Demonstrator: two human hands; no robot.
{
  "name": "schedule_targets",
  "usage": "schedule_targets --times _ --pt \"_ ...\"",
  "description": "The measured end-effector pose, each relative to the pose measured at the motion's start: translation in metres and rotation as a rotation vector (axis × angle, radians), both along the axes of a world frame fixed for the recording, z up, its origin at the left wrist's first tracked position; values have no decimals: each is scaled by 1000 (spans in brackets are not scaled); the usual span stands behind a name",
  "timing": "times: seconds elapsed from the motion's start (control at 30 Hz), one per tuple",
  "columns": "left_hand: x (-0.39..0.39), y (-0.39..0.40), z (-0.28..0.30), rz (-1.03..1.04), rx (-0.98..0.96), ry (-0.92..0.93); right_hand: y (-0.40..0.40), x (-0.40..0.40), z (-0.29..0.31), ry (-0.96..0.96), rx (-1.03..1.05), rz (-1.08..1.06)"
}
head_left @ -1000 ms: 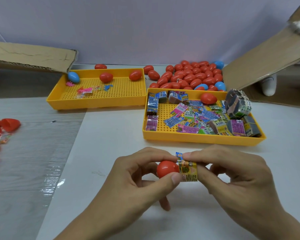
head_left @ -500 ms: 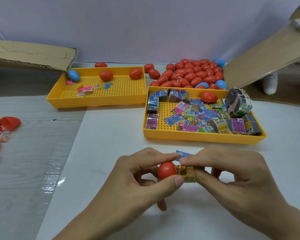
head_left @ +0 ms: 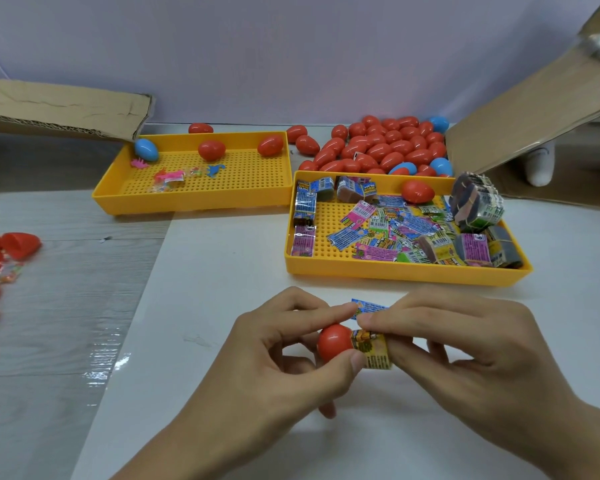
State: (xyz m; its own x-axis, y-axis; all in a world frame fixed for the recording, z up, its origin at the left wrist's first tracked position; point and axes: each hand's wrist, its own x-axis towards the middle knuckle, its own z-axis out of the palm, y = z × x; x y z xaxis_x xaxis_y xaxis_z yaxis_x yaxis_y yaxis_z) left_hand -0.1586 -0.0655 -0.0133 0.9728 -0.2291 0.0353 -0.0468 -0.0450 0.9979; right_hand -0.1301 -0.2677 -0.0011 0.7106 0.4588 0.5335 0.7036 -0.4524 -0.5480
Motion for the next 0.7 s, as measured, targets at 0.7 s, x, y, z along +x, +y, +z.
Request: schedule_targets --times 0.7 --pt "-5 -7 -2 252 102 -536 -7 4 16 733 281 143"
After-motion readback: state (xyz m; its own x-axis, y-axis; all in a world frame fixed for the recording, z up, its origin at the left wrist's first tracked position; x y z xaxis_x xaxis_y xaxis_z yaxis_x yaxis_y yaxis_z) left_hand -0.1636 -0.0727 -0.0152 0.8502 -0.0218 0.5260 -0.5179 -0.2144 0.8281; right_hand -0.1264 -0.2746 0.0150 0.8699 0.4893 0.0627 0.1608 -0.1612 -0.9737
